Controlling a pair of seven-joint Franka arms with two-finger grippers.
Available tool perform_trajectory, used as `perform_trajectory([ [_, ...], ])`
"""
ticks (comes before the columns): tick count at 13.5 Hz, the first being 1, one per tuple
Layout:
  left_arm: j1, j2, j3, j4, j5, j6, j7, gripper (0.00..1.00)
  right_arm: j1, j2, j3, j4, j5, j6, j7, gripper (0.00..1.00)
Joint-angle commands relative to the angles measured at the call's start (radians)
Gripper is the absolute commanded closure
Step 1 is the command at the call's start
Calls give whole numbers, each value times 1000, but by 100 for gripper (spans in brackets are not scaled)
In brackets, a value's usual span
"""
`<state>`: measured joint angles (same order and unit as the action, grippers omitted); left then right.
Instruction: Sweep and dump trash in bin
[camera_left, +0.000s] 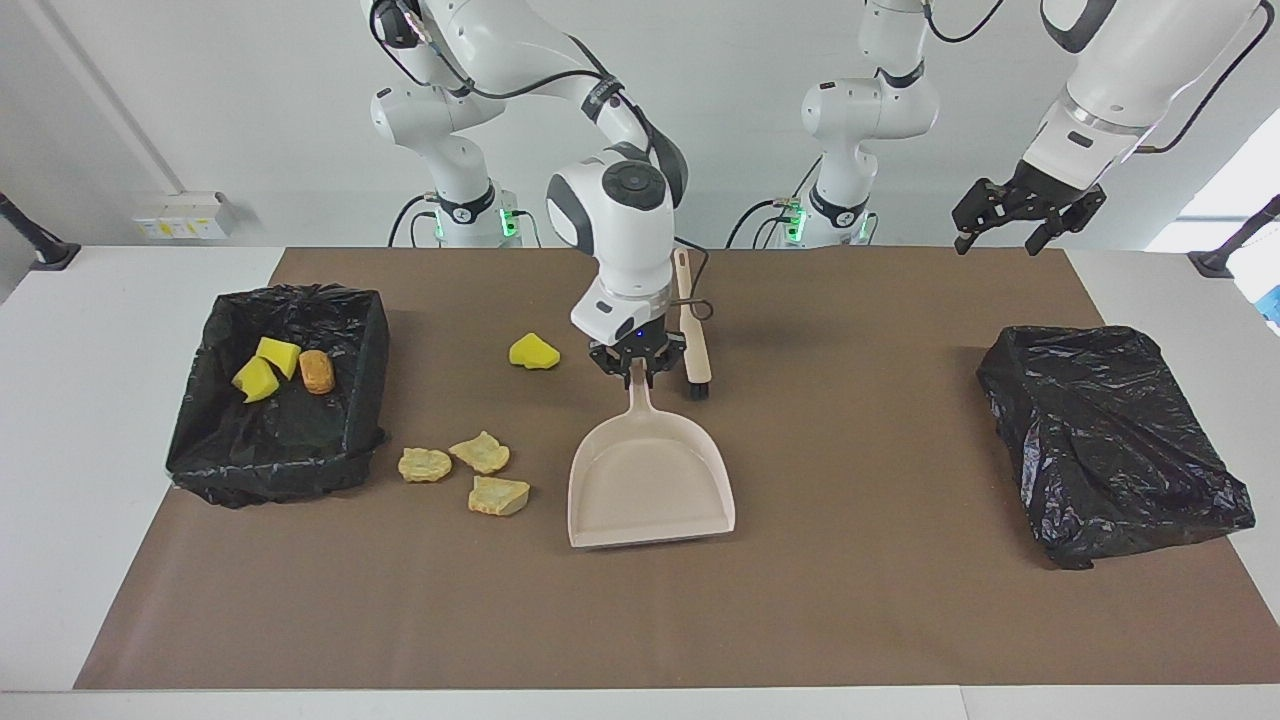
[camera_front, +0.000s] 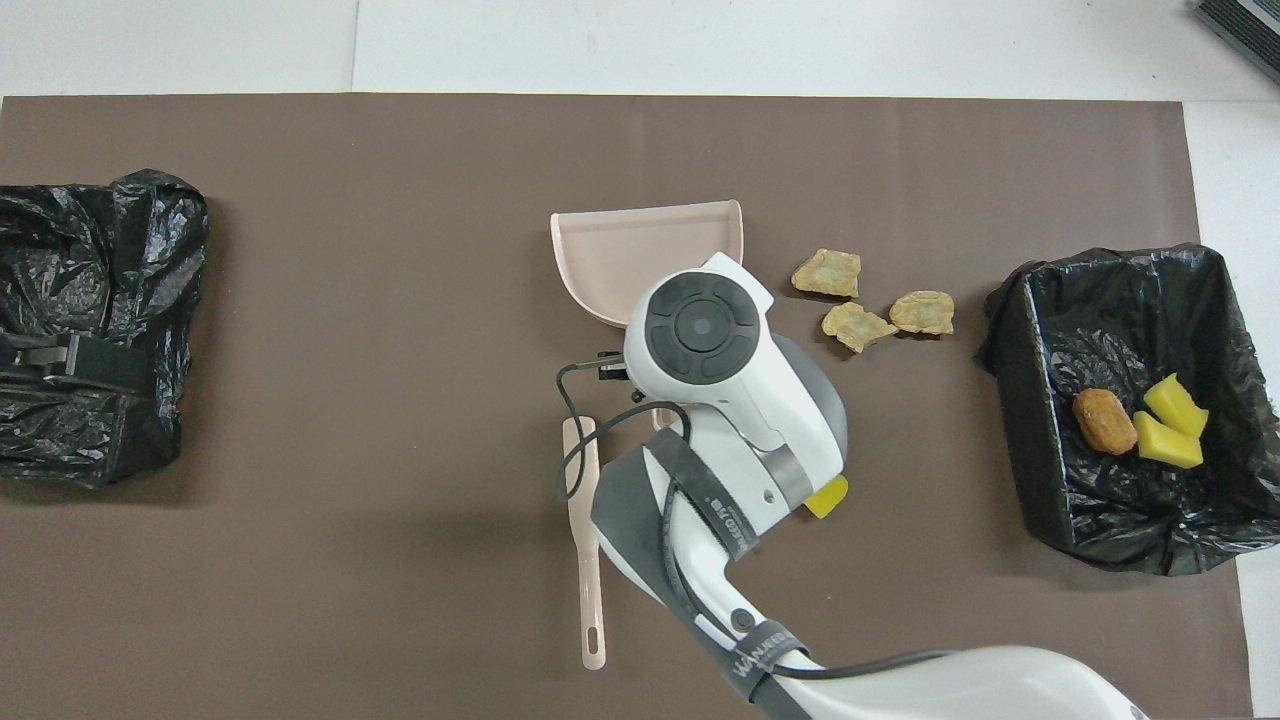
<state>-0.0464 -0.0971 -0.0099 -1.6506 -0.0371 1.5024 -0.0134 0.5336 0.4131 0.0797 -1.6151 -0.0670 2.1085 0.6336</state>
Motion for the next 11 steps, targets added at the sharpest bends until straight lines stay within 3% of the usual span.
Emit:
perform_trajectory([
  [1,5,-12,-1,0,6,-19,-11,0,40,159,-14,207,-11,-21,87,100],
  [4,5,-18,-1,-6,6,-19,-8,0,52,179,-11,225,-20,-16,126,100],
  [6,0,-18,-1,-6,6,-18,-13,0,58,173,-3,221,-16,-12,162,67],
  [7,0,-18,-1,-6,6,-19,-13,0,68,171,-3,219,-20,-2,182,18],
  [8,-3,-18,-1,-6,6,-19,-10,0,77,165,-3,212,-22,-8,184,0],
  [11,2,-16,-1,-6,6,-7,-8,0,94,80,0,123,-11,-18,215,0],
])
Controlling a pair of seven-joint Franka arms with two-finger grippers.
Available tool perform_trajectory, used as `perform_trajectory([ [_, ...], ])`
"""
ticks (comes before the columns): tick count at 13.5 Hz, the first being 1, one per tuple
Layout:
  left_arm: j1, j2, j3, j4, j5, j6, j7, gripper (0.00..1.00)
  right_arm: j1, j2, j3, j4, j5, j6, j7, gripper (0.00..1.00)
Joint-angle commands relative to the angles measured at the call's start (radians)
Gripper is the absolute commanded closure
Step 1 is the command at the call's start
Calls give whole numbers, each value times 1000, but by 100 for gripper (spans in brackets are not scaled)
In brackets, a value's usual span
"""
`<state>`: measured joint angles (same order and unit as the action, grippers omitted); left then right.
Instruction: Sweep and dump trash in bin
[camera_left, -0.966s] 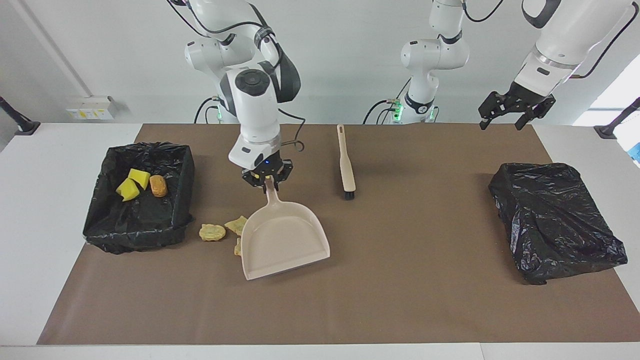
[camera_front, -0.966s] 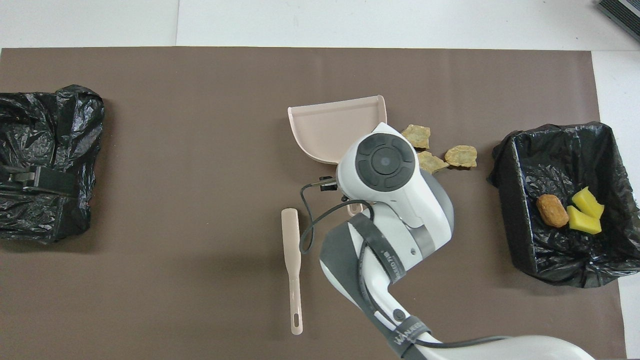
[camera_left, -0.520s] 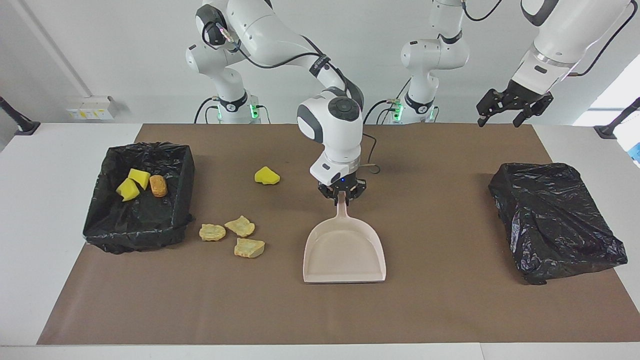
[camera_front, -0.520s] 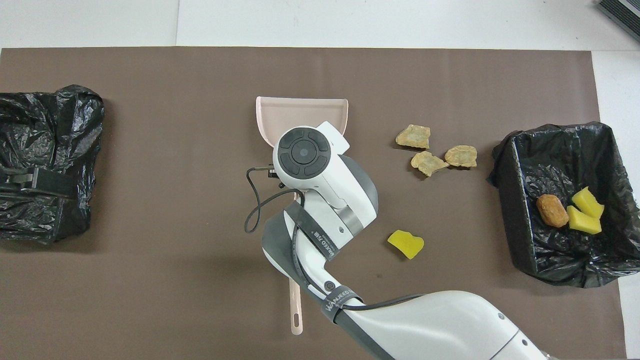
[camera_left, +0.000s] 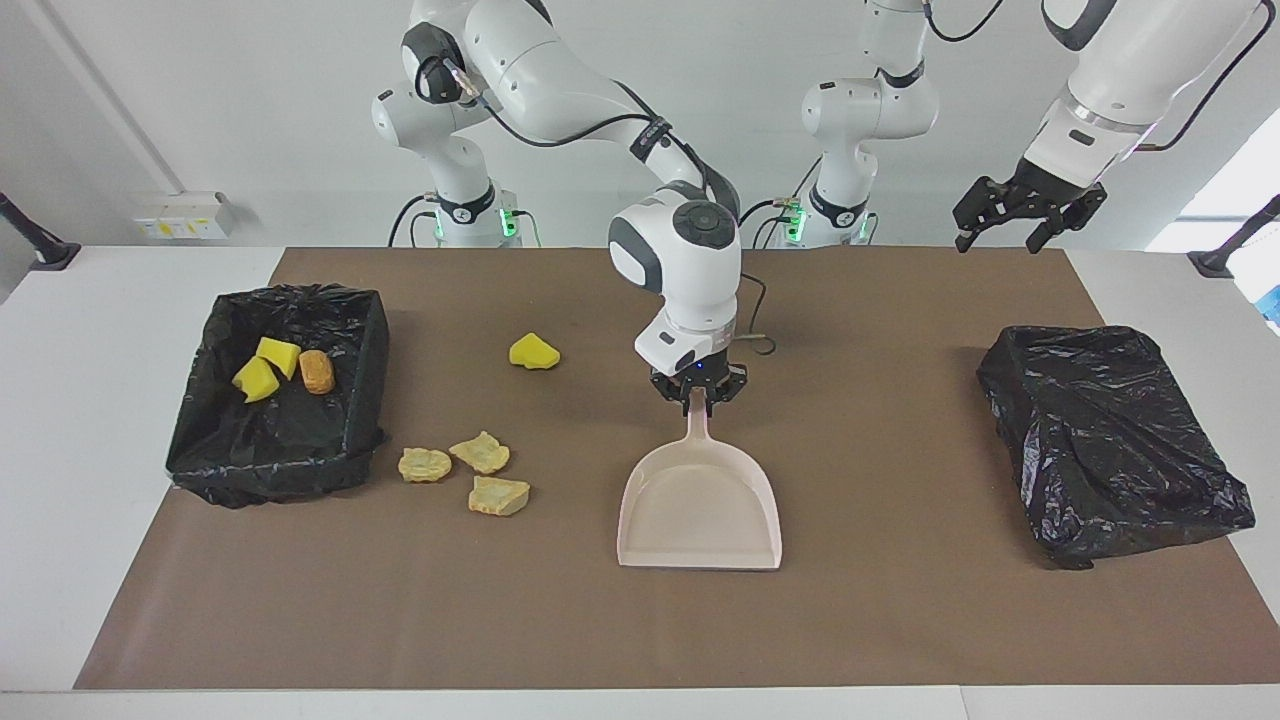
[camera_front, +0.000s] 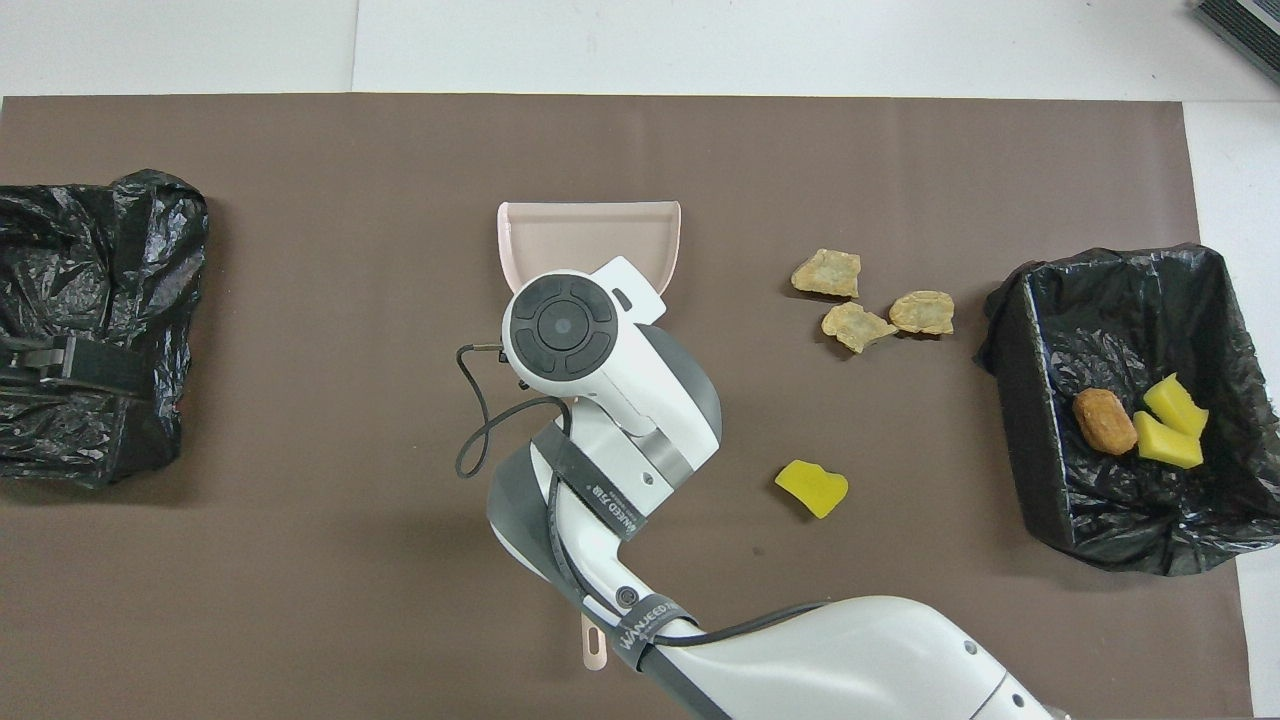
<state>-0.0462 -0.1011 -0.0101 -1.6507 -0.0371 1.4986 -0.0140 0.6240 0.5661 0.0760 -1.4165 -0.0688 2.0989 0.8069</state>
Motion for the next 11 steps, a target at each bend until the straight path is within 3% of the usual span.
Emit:
perform_trajectory([
  [1,-6,-14,-1,-6,6,-9,-12,0,19,-112,7,-123,-2,-8,47,0],
  [8,3,-22,-1,-28,6,5,-7,0,140,-350,10,-500,6,45,113,0],
  [11,3,-22,-1,-29,6,5,-9,0,172,-426,13,-668,105,142,114,0],
])
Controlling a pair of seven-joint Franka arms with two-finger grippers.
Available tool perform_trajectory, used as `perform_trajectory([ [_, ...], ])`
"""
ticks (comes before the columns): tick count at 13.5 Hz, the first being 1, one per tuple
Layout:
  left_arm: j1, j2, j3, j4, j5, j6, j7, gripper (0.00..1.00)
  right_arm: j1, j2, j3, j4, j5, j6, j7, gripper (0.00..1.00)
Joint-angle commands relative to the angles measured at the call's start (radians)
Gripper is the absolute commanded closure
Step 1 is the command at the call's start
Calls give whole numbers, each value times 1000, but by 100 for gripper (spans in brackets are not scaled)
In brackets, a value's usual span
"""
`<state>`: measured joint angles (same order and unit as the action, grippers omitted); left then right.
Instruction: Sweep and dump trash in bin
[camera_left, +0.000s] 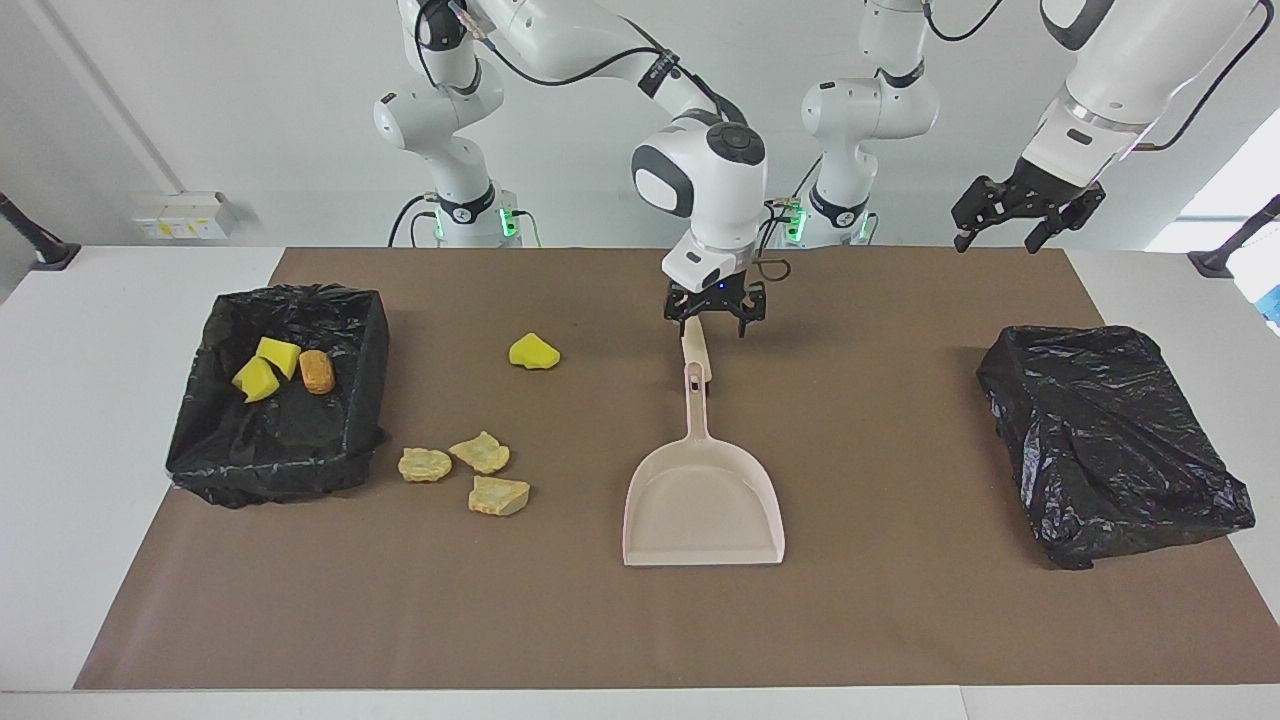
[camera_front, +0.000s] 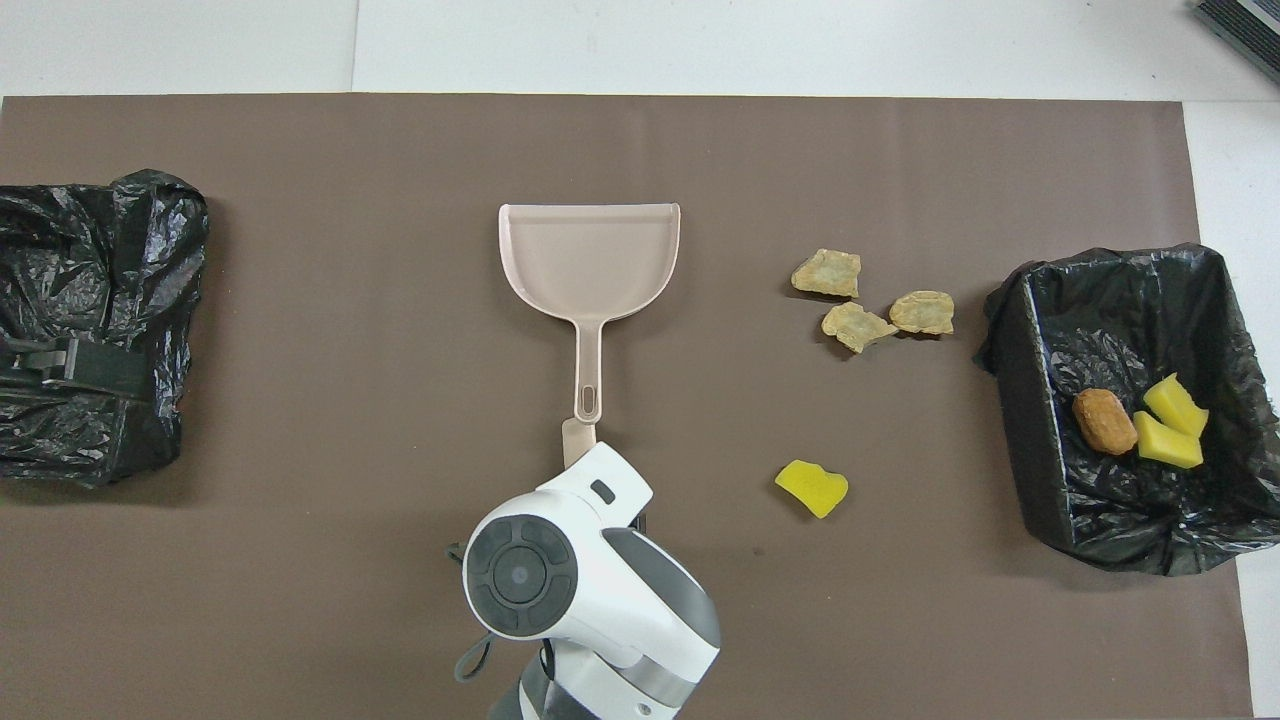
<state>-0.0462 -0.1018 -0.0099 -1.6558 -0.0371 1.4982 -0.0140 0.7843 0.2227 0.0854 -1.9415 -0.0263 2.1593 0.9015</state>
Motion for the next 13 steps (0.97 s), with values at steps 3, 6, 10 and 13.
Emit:
perform_trajectory([
  [3,3,-21,-1,-29,6,5,-9,0,33,-134,5,-237,123,105,1,4],
  [6,0,-21,-1,-35,6,5,-11,0,46,-137,5,-261,128,105,0,21],
  [10,-4,-15,-1,-35,6,20,-12,0,46,-134,5,-257,129,102,-29,75],
  [13,-7,-4,-1,-35,6,109,-14,0,41,-135,5,-235,129,85,-29,100],
])
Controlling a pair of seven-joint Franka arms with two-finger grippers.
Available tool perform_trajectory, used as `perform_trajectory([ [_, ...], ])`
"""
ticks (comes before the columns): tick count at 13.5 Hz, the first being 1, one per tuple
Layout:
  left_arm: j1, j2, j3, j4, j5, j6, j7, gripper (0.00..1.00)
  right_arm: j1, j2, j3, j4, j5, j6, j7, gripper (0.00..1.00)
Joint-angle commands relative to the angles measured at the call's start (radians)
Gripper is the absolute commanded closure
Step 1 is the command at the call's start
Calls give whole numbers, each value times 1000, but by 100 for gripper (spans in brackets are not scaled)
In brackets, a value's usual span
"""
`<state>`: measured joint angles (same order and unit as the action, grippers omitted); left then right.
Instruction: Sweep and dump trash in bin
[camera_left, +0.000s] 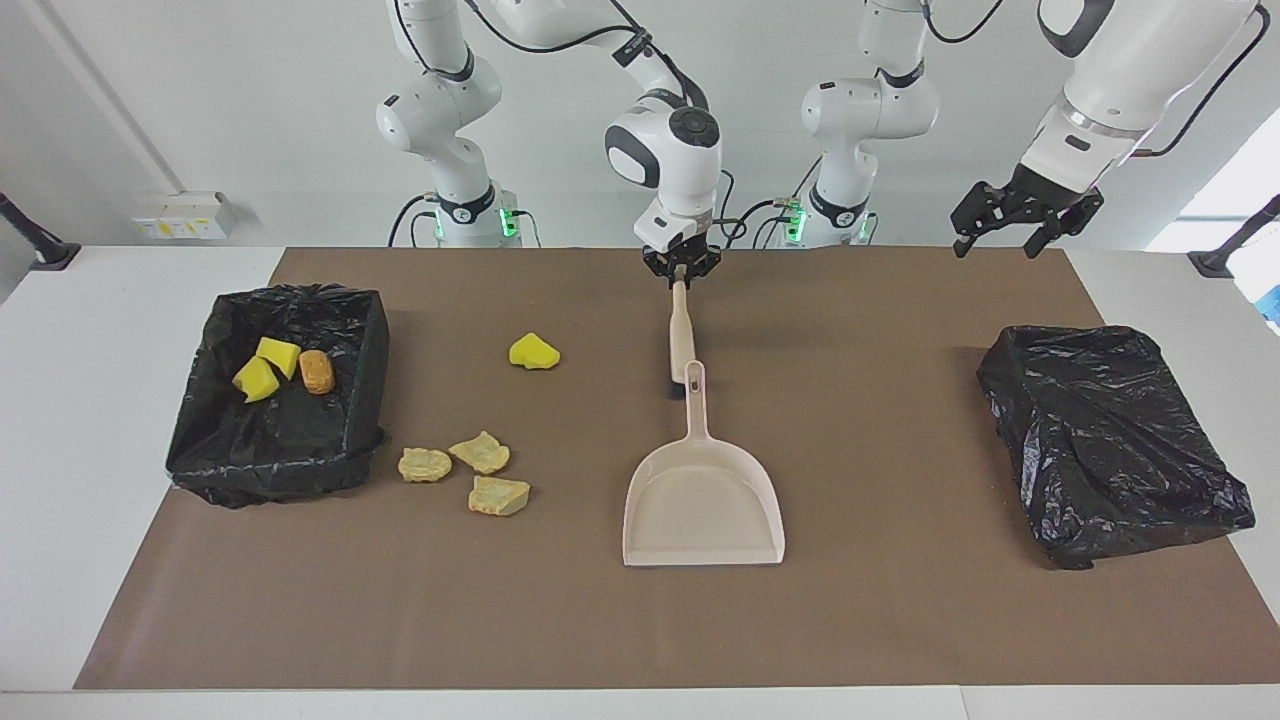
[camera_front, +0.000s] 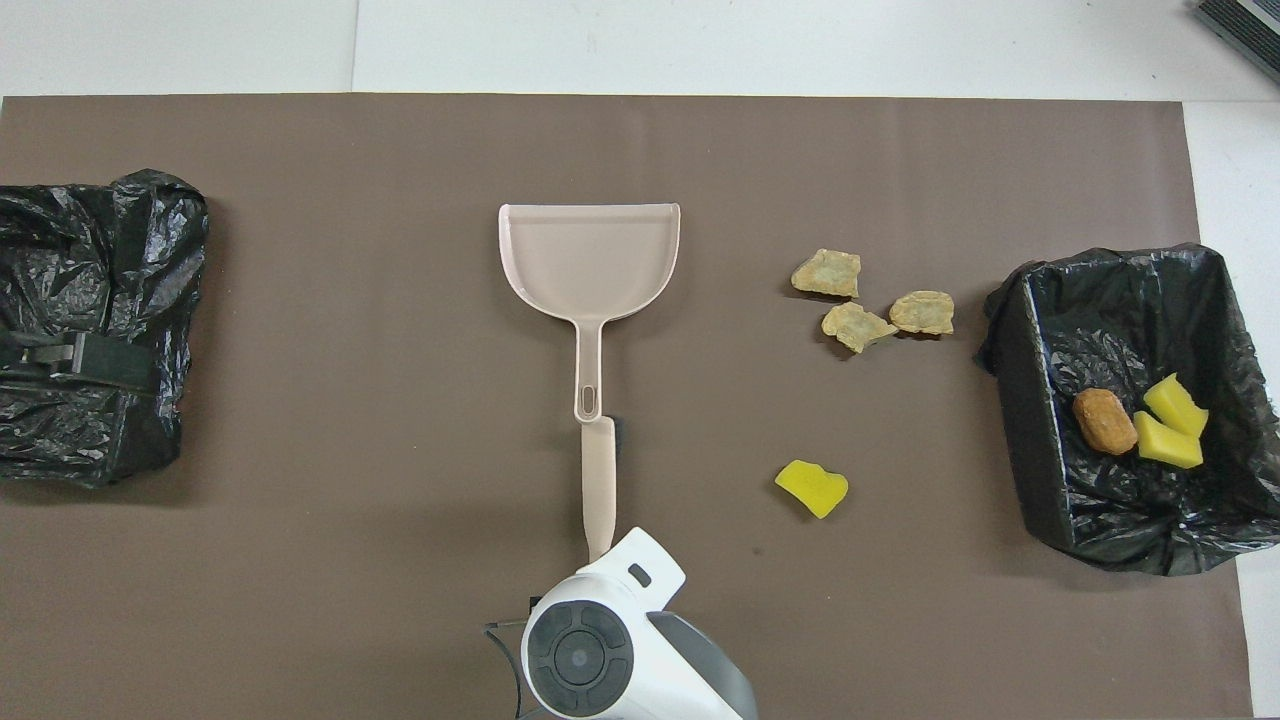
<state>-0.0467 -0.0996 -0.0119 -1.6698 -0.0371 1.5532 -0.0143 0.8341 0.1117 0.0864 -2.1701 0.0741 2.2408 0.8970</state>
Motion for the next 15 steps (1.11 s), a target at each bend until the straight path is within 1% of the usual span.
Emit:
perform_trajectory([
  [1,-8,0,1,-21,6,88,-15,0,-19,-42,4,-7,30,-10,-23,100],
  [3,-47,30,0,-19,6,175,-30,0,-35,-104,3,-8,65,-99,-24,100],
  [4,-64,44,0,-19,6,211,-73,0,-47,-134,3,-11,82,-159,-24,100],
  [6,-117,87,0,-15,5,309,-203,0,-76,-185,0,-20,84,-280,-27,100],
  [7,-145,122,-2,-8,3,353,-272,0,-102,-205,-2,-22,84,-331,-38,100],
  [9,-195,173,-2,-7,-30,433,-334,0,-215,-246,-2,-16,82,-426,-155,100],
  [10,-212,191,-2,-5,-33,442,-334,0,-263,-259,-4,-7,72,-450,-209,100],
  [11,-231,220,-2,-4,-32,443,-331,0,-298,-259,-7,4,52,-475,-246,100],
  [13,-301,282,-2,4,-30,444,-322,0,-377,-248,-5,12,-69,-507,-341,100],
  [15,-363,352,-2,11,-33,455,-332,0,-446,-233,-7,13,-157,-497,-432,100],
])
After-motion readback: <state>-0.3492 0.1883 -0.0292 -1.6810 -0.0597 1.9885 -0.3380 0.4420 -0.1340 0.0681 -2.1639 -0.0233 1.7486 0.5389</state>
